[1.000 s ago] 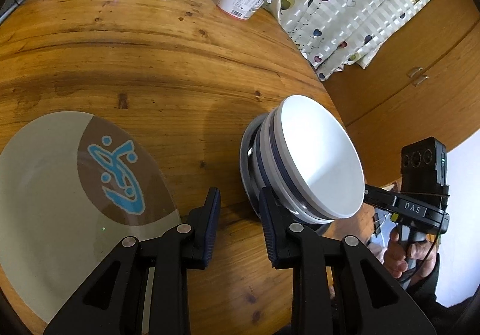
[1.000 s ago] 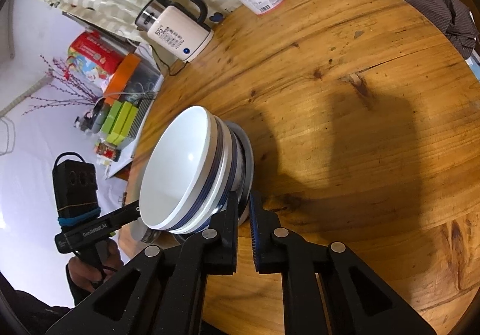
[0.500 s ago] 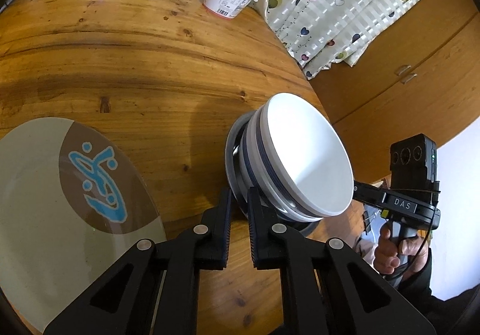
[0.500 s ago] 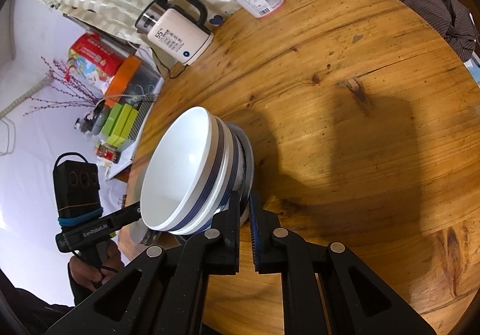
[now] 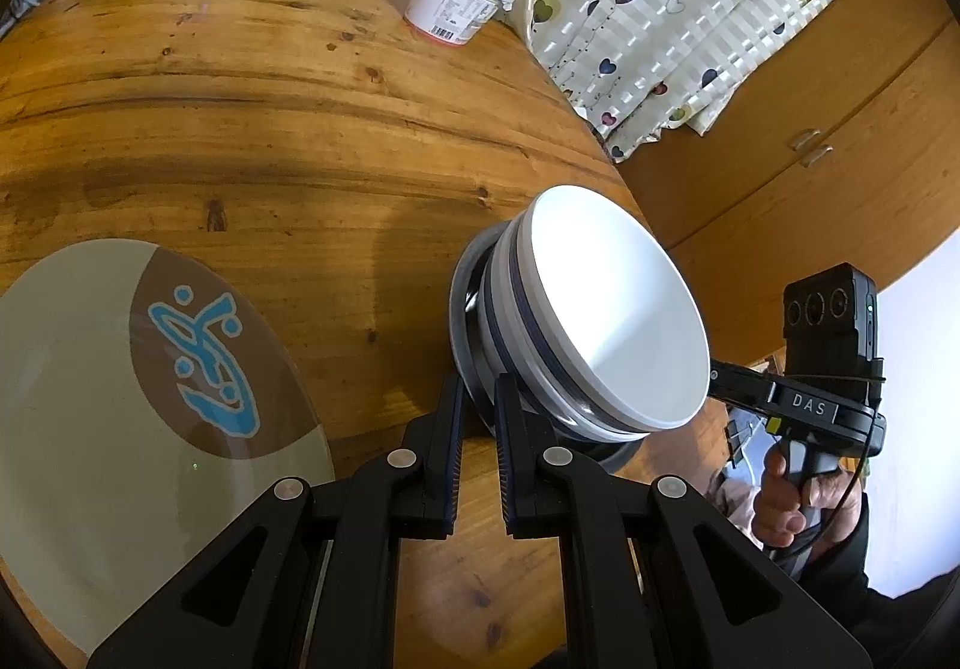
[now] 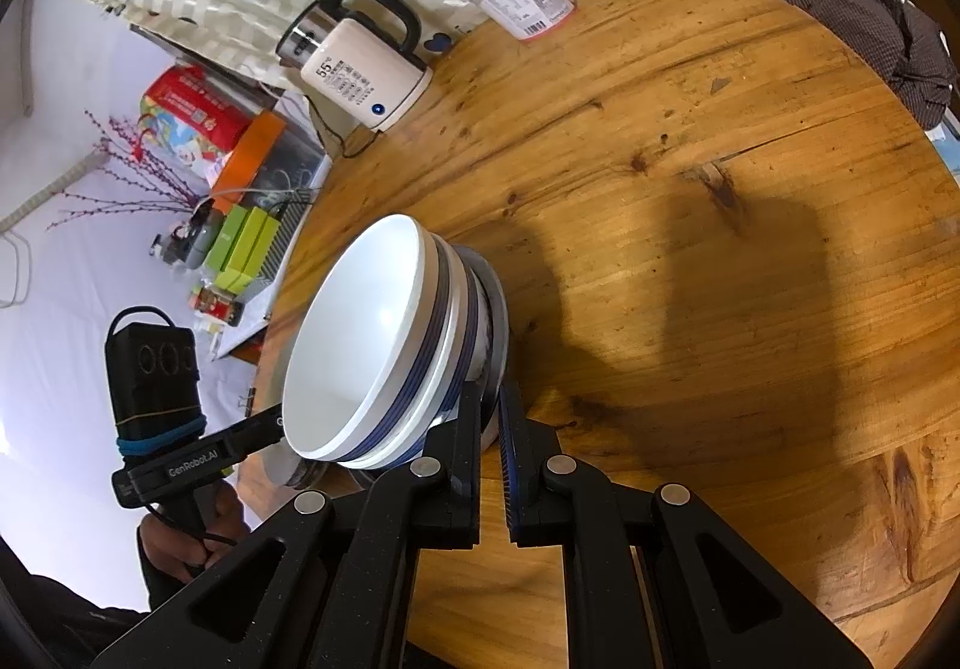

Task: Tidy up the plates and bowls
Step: 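Carry the nested bowls over the beige plate stack with the right gripper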

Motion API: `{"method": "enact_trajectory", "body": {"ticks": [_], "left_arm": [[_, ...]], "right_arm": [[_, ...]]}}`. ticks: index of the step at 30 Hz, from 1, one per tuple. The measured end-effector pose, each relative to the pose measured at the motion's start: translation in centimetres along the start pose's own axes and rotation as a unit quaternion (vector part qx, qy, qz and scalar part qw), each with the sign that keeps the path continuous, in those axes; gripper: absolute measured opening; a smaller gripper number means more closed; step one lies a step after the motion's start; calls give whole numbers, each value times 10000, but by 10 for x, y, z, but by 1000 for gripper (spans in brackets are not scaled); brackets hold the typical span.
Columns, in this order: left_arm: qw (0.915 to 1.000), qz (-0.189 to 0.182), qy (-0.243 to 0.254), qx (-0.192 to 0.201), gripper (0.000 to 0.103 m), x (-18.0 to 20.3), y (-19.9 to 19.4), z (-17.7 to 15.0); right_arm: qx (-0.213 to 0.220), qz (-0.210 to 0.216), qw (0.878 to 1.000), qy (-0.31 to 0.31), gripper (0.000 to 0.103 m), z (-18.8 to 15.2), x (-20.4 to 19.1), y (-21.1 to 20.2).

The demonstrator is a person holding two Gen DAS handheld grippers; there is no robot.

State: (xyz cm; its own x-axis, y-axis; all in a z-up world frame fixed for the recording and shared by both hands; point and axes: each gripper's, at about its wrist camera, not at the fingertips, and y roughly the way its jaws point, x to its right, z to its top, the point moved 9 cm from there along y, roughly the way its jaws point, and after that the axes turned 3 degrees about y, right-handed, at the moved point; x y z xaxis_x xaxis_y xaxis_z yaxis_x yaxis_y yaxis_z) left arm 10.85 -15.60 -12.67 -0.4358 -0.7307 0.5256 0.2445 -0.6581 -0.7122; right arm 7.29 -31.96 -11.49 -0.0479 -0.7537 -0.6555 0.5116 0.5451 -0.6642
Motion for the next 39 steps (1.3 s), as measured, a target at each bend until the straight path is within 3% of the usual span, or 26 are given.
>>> {"method": "enact_trajectory", "body": {"ticks": [15, 39], "left_arm": [[9996, 102, 73, 238, 9, 1, -28, 9], [9968, 437, -217, 632, 9, -33, -81, 4]], "right_arm": [[58, 80, 9997, -237, 8, 5, -29, -4], [-198, 297, 9972, -658, 8, 2, -88, 23]]}}
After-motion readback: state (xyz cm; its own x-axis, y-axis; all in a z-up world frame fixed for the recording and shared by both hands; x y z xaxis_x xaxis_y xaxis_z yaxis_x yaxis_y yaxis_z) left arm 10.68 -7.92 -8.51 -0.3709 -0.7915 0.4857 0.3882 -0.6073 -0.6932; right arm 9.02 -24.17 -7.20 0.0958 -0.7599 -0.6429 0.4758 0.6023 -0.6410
